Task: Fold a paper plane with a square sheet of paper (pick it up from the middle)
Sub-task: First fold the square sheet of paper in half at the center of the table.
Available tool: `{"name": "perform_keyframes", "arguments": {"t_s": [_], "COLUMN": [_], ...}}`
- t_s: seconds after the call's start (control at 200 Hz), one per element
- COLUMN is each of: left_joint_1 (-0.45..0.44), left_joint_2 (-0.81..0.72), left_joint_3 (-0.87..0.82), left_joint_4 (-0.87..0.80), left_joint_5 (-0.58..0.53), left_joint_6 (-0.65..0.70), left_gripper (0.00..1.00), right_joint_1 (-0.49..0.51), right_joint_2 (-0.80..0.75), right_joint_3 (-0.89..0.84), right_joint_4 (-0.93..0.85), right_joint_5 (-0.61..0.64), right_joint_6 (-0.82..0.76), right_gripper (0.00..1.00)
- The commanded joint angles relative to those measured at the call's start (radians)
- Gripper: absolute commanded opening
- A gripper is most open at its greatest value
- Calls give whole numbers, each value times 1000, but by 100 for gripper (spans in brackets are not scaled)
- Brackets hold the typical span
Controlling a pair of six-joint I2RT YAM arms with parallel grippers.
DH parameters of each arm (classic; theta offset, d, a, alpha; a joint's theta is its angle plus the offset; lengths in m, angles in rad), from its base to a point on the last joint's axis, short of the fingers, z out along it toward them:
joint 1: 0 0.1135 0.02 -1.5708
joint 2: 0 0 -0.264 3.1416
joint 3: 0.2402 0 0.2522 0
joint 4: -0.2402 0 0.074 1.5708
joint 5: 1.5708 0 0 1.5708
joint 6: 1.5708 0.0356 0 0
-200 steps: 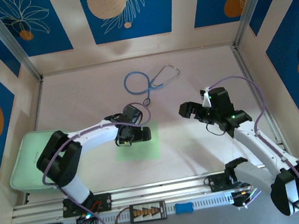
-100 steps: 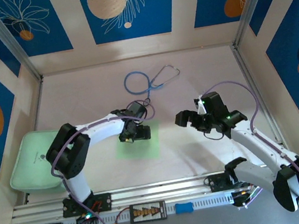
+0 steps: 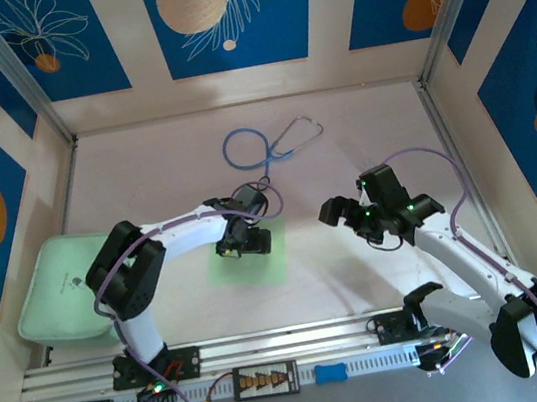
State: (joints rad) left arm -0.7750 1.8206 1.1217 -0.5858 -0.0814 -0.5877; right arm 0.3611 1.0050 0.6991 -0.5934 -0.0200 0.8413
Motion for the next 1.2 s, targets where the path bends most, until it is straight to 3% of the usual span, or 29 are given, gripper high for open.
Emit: {"name": "perform_keyframes", "arguments": {"t_s": [0.0,0.115,0.345,0.57,0.87,0.995,1.195], "left_joint_1": [-9,-11,-11,-11,-17,-17,-18], "left_joint_2": [67,65,61,137,185,200,181], "left_joint_3": [13,24,46,111,76,119,111], "left_joint_4": [-69,-116,-122,-168,-145,-189,-170], "left_joint_5": [45,77,22,0,46,7,21], "left_joint_6": [30,8,15,3,-54,-55,-66], "left_gripper": [87,87,88,88,88,88,87], "right_joint_1": [8,12,16,12,7,6,1], "right_joint_2": [9,8,-37,-119,-74,-73,-67], "right_joint_3": [49,49,36,-5,13,1,-9], "right_joint_4": [-87,-89,-101,-54,-81,-67,-61], "right_joint_5": [34,21,39,-72,-99,-125,-89], "right_joint_6": [81,123,68,44,-12,-12,6], "right_gripper": [99,99,99,99,99,99,99]}}
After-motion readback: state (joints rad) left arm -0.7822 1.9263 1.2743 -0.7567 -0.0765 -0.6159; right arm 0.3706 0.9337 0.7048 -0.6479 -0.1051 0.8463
